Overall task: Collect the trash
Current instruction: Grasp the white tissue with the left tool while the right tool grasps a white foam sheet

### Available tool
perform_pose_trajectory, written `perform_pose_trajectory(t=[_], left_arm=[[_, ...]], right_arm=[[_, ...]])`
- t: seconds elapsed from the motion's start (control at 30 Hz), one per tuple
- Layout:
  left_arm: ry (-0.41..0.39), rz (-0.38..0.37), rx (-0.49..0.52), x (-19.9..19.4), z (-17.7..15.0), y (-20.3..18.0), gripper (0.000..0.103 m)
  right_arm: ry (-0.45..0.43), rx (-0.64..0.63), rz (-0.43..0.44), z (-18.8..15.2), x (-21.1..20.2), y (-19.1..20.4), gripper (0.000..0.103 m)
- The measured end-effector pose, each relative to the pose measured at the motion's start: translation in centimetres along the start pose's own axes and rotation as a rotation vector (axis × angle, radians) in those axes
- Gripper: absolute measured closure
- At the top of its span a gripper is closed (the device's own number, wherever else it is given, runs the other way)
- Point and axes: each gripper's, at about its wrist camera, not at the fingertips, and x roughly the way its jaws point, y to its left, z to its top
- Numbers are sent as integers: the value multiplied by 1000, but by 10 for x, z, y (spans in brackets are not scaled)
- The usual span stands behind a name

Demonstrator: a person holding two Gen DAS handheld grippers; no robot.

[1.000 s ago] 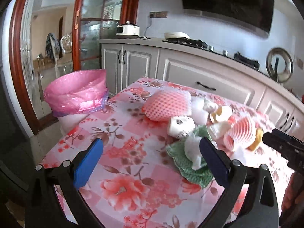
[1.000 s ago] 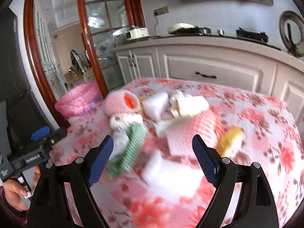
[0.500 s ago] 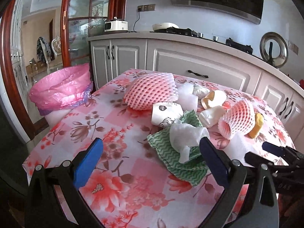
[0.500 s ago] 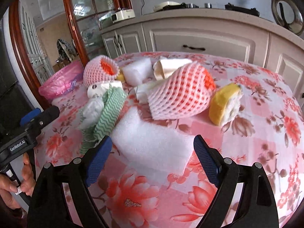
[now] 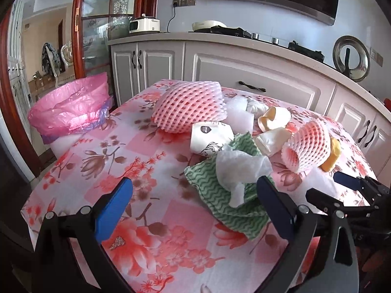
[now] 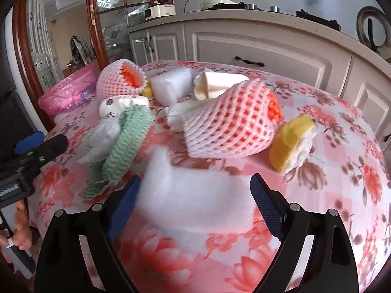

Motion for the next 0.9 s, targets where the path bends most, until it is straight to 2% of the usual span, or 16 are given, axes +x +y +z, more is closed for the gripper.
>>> perform_pose_trajectory(t=[0.23,0.37,0.53,0.63,0.73,0.9], left_arm=[[6,-8,12,4,0,-6,5],[21,-41,9,11,2,-11,6],[39,-87,5,21,7,-18,15],[50,-100,6,30,10,-24,25],[53,-91,8,38,15,-25,26],[81,-121,-4,54,16,-27,26]], right_arm=[[52,58,5,-8,7,-18,19],[37,69,9,-9,3,-23,24],[-5,77,21,-4,-9,-27,25],[-20,83,28,0,-14,-29,25],[-28,91,35,1,-18,-30,25],[-27,91,46,0,-16,-29,25]])
